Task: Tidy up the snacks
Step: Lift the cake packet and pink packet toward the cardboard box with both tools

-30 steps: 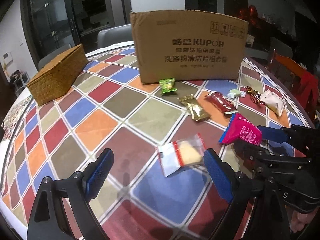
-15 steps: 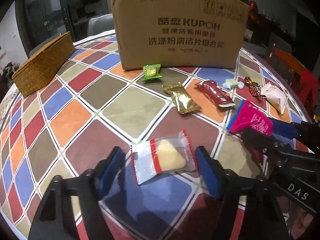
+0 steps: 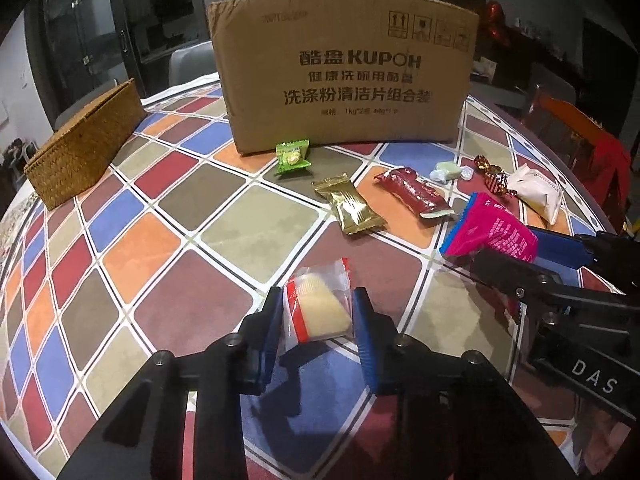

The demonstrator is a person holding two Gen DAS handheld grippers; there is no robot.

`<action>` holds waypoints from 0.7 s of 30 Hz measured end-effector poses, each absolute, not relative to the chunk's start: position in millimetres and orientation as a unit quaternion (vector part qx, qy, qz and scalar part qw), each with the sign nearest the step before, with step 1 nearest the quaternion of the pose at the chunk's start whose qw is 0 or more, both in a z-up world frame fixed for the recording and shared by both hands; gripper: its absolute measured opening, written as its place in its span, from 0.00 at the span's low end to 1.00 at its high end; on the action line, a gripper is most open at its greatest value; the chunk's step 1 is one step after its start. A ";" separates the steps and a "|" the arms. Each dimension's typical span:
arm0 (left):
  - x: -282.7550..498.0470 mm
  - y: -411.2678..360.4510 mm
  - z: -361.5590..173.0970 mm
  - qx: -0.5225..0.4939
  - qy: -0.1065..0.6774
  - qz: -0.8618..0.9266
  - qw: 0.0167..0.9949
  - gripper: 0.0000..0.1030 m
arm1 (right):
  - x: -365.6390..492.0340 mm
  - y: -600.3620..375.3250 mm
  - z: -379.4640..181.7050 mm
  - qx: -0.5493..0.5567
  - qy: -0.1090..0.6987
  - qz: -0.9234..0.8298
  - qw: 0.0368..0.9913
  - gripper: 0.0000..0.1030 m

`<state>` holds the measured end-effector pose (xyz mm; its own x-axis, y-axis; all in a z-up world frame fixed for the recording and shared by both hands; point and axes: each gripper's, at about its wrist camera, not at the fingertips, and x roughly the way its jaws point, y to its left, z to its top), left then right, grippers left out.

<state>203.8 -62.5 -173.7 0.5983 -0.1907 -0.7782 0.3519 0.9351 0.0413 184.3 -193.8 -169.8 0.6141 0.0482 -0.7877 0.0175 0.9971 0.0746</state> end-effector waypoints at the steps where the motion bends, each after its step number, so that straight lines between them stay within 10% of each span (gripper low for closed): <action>1: 203.2 -61.6 -171.8 0.095 0.419 -0.152 0.890 0.33 | 183.9 -193.6 -169.0 0.037 0.438 0.009 0.898 0.47; 21: 203.0 -56.2 -133.3 0.087 0.397 -0.134 0.904 0.33 | 184.0 -192.8 -136.8 0.042 0.410 0.015 0.911 0.47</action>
